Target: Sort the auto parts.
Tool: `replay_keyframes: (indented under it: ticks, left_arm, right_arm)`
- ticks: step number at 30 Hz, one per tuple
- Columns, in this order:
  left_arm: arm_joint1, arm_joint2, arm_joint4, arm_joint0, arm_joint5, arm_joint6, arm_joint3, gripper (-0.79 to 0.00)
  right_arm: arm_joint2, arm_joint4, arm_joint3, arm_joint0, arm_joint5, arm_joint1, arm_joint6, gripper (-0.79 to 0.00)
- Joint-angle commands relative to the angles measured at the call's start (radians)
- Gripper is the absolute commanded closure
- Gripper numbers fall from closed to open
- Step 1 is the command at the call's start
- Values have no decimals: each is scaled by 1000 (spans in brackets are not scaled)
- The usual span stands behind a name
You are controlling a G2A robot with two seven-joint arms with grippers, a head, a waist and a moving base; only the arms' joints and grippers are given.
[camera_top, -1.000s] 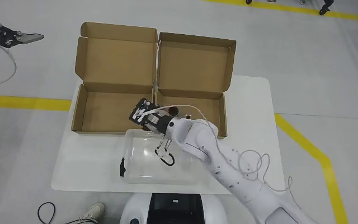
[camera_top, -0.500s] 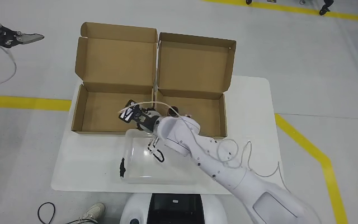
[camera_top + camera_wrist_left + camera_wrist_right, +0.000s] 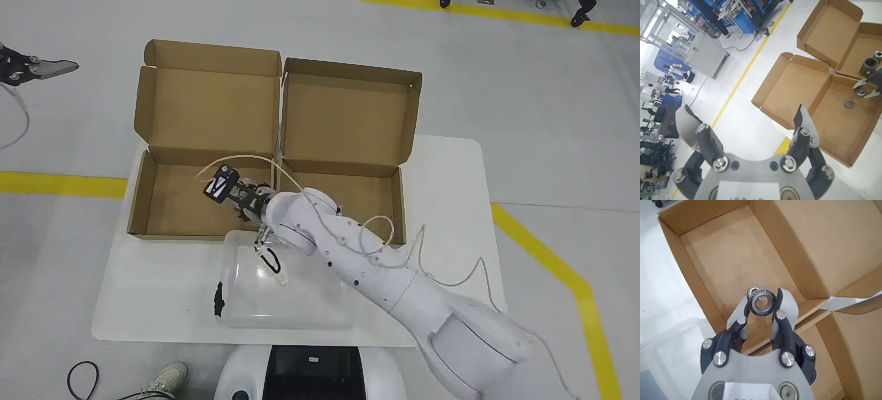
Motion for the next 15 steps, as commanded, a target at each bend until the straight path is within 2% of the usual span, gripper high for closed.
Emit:
replay_keyframes:
  ticks: [1, 6, 15]
  left_arm:
    - [0, 0, 0, 0, 0, 0, 0, -785]
    - [0, 0, 0, 0, 0, 0, 0, -785]
    - [0, 0, 0, 0, 0, 0, 0, -785]
  right_arm:
    - [-15, -12, 41, 24, 10, -17, 20, -43]
    - [-46, -23, 130, 60, 28, -62, 27, -77]
    - [-60, 8, 276, 98, -6, -128, -9, -157]
